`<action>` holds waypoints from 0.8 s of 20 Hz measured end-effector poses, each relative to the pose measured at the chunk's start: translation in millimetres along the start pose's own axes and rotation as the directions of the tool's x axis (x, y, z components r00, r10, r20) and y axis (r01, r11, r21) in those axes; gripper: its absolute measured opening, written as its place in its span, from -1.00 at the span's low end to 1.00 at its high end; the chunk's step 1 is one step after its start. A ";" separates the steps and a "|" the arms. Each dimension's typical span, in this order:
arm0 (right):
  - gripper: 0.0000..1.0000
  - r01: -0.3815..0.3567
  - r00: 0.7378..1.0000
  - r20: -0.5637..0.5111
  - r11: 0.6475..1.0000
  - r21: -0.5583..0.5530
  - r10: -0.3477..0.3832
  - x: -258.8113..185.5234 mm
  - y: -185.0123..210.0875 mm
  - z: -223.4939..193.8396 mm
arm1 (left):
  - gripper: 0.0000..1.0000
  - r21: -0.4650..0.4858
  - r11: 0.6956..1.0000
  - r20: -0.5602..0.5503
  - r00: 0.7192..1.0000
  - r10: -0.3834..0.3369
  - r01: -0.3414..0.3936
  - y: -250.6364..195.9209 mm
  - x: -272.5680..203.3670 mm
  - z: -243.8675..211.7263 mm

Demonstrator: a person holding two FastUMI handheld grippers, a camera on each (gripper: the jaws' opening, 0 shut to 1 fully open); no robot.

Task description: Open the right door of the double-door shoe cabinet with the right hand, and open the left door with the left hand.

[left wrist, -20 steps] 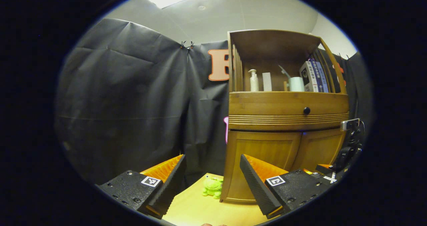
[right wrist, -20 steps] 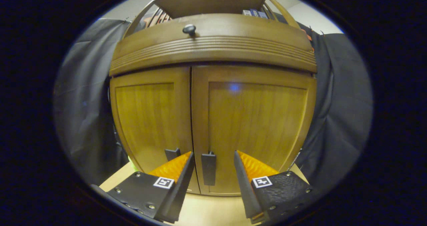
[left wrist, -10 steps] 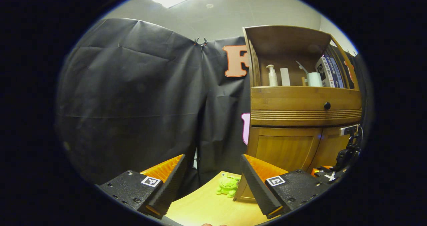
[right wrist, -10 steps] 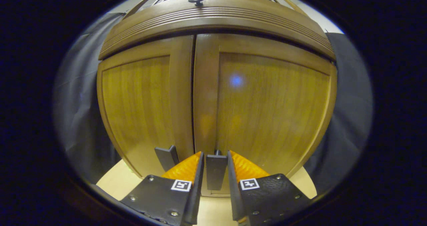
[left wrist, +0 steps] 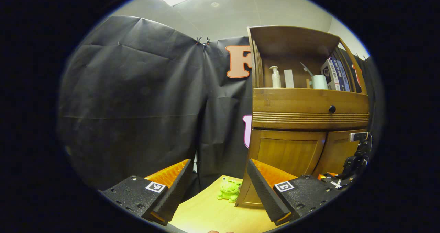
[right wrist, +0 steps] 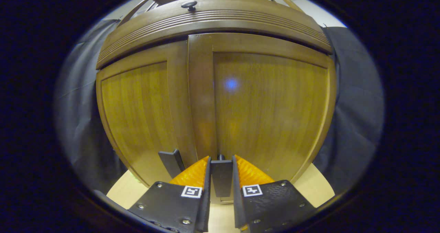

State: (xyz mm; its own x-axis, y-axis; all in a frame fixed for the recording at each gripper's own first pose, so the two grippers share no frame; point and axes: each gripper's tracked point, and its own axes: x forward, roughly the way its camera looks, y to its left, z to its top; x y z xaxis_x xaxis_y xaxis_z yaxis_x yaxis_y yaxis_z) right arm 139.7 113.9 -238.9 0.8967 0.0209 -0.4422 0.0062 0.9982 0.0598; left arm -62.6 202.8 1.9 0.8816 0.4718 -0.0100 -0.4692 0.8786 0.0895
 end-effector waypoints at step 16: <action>-0.50 0.025 1.000 -0.008 0.997 0.074 -0.024 -17.0 -13.8 27.8 | 0.98 0.007 0.977 -0.007 0.977 -0.211 0.211 -64.0 -15.6 -4.5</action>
State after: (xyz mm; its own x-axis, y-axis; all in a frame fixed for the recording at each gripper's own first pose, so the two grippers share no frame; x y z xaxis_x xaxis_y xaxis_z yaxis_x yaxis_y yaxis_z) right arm 136.6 98.2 -207.3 0.8926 -0.0027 -0.4509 0.0609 0.9916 0.1146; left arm -46.6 139.5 -8.1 0.9605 0.2761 -0.0361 -0.2719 0.9579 0.0921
